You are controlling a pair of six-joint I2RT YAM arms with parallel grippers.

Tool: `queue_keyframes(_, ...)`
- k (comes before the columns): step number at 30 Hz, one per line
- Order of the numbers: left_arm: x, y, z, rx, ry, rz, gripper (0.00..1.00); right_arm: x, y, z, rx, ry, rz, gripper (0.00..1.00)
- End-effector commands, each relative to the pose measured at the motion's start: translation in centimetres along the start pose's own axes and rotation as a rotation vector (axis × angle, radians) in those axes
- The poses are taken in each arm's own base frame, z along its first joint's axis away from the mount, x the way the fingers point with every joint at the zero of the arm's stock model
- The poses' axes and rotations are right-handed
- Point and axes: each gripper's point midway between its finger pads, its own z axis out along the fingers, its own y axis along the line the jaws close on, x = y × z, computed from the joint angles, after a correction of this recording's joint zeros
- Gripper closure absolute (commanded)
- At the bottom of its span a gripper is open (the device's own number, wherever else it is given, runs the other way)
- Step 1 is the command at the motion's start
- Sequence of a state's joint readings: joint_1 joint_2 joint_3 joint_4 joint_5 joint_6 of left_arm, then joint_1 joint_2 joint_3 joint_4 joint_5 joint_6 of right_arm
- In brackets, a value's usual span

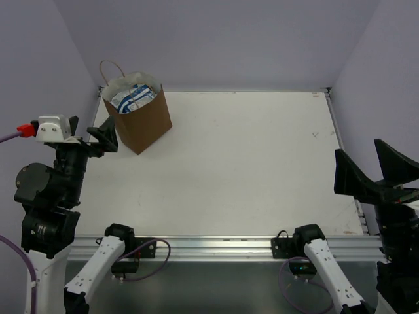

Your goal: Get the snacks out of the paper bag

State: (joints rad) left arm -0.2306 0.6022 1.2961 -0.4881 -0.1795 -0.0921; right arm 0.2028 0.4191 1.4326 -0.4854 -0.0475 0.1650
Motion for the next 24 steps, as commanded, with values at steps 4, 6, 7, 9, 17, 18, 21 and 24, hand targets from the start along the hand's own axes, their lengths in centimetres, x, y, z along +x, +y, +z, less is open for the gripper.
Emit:
queue_keyframes(4,7.1,-2.4,3.7,0.096,0.249,0.019,0.00,2.9,-0.3,1.8,0.023,0.071,0.106,0.01)
queue_keyframes(6,8.8,-2.7,4.7,0.088,0.318,-0.022,0.00,5.0,-0.3,2.3,0.025,0.131,0.138,0.01)
queue_keyframes(7,10.2,-2.9,5.8,0.079,0.365,-0.027,0.00,5.8,-0.1,2.7,0.012,0.159,0.150,0.01)
queue_keyframes(9,11.8,-2.6,7.5,0.032,0.418,-0.041,0.00,8.7,0.2,3.5,-0.011,0.250,0.162,0.01)
queue_keyframes(17,13.7,2.6,12.8,-0.206,0.470,0.077,0.00,16.9,3.3,4.4,-0.193,0.492,0.288,0.01)
queue_keyframes(18,14.7,3.2,13.8,-0.189,0.492,0.068,0.00,17.2,3.6,4.6,-0.209,0.497,0.300,0.01)
queue_keyframes(21,16.1,2.7,15.9,-0.100,0.503,0.068,0.02,18.5,4.3,4.6,-0.250,0.537,0.341,0.01)
queue_keyframes(24,17.6,1.4,17.4,0.008,0.508,0.102,0.06,19.4,4.5,4.6,-0.266,0.566,0.348,0.01)
